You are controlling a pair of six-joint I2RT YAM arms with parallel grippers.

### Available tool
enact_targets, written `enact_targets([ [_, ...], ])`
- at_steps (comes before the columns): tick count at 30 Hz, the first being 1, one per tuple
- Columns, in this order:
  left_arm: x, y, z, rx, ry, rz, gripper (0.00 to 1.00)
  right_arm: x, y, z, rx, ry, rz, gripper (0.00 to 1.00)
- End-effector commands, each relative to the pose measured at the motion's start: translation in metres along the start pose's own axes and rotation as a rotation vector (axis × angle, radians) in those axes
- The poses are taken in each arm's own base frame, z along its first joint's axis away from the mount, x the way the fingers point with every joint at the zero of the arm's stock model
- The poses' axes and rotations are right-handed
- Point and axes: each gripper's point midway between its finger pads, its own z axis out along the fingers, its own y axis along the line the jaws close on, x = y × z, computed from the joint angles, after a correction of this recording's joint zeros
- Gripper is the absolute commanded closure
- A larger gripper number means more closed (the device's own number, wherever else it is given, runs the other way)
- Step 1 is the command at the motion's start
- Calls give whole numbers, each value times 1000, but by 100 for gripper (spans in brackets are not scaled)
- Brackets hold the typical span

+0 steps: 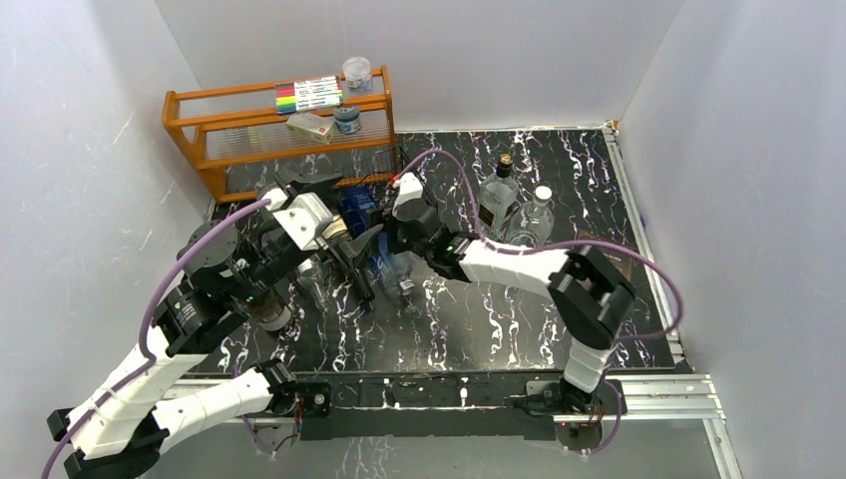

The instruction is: Put the wine bottle on the wine rack

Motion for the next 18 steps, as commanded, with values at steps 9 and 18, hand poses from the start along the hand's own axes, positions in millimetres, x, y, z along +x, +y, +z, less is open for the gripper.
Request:
enact_targets([
  [9,-6,5,-7,-27,-19,-16,2,-94,-22,-133,89,-222,-4,2],
  [18,44,-19,-5,5,78,-145,2,-146,-102,-227,442,-339,-14,3],
])
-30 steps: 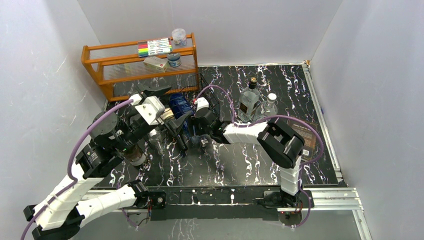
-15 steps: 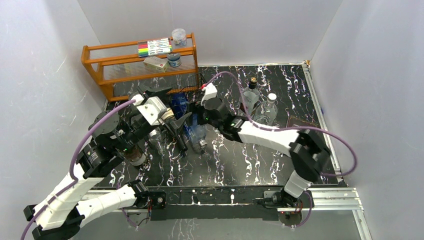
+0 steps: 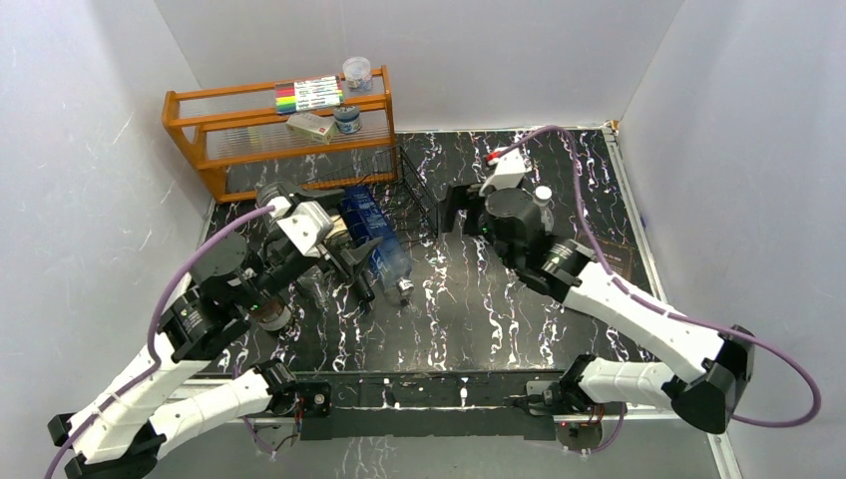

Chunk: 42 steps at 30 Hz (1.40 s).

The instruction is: Put the wine bottle on the wine rack

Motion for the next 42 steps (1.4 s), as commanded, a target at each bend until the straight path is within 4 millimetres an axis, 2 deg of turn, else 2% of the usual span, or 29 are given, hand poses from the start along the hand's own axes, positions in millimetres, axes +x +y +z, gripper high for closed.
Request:
enact_targets([
  [1,29,-13,4,10,56,-119,2,-42,-59,-27,254,-66,-44,3],
  [5,44,-21,10,11,76,-204,2,-60,-86,-30,360,-57,-57,2],
  [11,60,-23,17,-12,132,-263,2,-65,-110,-2,394,19,-19,2],
  [19,68,-28,16,-3,167,-290,2,-55,-121,35,359,77,-17,8],
  [27,74,-27,19,-20,195,-308,2,-65,-129,58,345,54,-91,18],
  [31,86,-25,20,-66,224,-357,2,-62,-128,71,323,80,-119,29],
  [36,105,-22,14,-158,307,-464,2,-59,-130,79,332,101,-134,36],
  [42,126,-32,8,-161,459,-515,2,-50,-135,82,349,132,-159,66],
])
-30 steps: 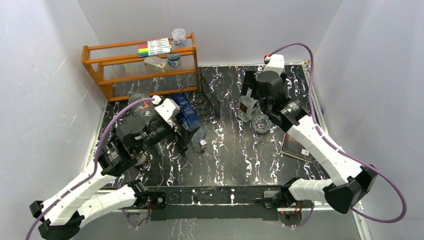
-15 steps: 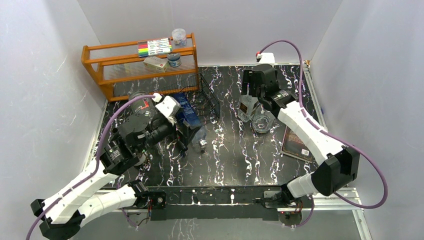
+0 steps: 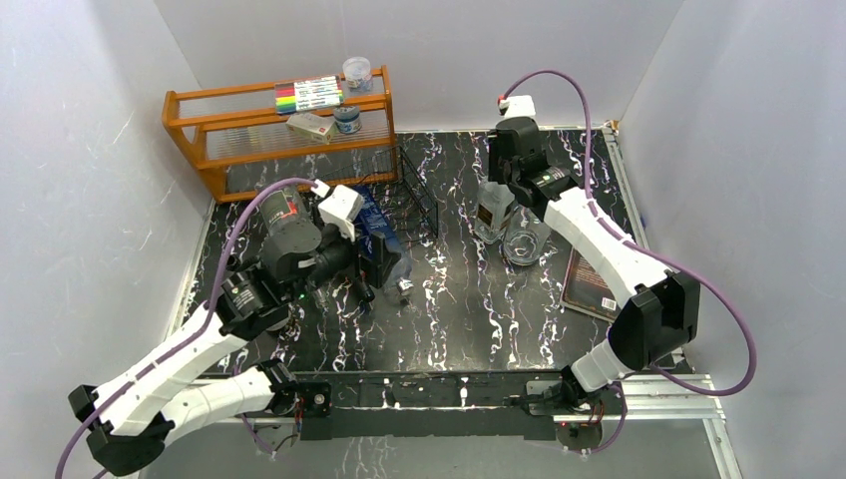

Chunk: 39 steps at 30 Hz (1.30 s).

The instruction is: Put the wine bottle on the wine rack

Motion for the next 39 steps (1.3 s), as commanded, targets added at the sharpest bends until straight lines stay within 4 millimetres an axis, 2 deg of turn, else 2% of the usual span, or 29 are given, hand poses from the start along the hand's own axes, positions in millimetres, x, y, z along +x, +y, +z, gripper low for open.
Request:
enact_targets([
  [1,15,3,-2,-40,113,-45,2,-25,1,-5,-7,-68,3,72],
  [6,33,13,4,-95,165,-34,2,-24,2,-6,-21,-64,0,99],
  [10,40,9,3,-66,177,-34,2,-39,0,-16,-18,-100,13,100],
  [14,43,3,0,-18,176,-23,2,-67,-1,-32,-31,-159,27,100],
  [17,44,1,0,-5,168,-21,2,-82,1,-43,-53,-185,36,100],
  [26,41,-1,9,-1,164,-15,2,-103,9,-85,-172,-242,74,100],
  [29,41,-2,10,1,161,-19,2,-103,13,-101,-227,-245,92,100],
  [31,43,-4,12,17,161,-21,2,-95,15,-111,-263,-230,104,100],
  [34,50,-12,17,59,179,-23,2,-78,18,-125,-317,-200,134,100],
  [39,58,-36,27,198,200,-5,2,-45,22,-145,-393,-131,187,100],
])
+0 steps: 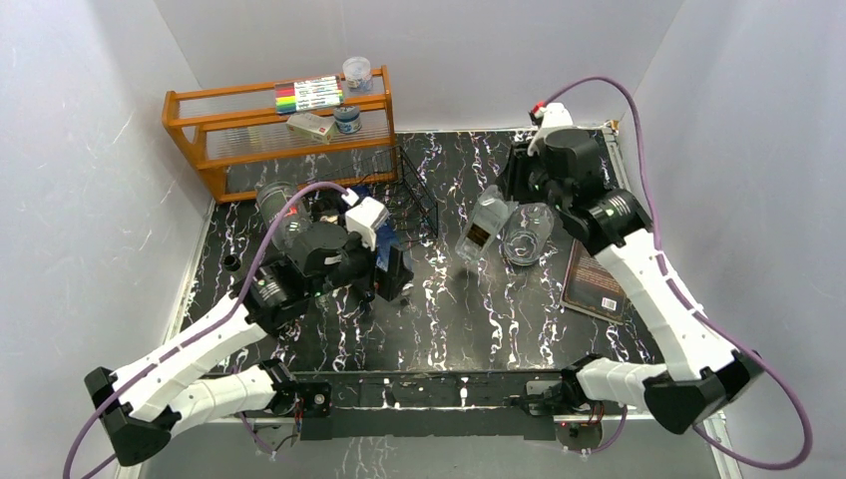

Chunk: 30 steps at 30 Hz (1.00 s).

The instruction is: Put the wine bottle on the wine rack

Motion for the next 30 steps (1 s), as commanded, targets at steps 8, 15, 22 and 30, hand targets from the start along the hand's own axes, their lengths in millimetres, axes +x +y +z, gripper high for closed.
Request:
enact_targets([
  [8,6,-50,43,284,-2,17,2,18,36,-59,-235,-17,220,100],
  [15,14,-87,76,376,83,7,4,39,45,-72,-299,26,312,100],
  [22,27,-100,93,393,13,101,2,38,48,-85,-325,12,366,100],
  [30,47,-111,105,375,-50,179,2,53,50,-83,-321,58,464,100],
])
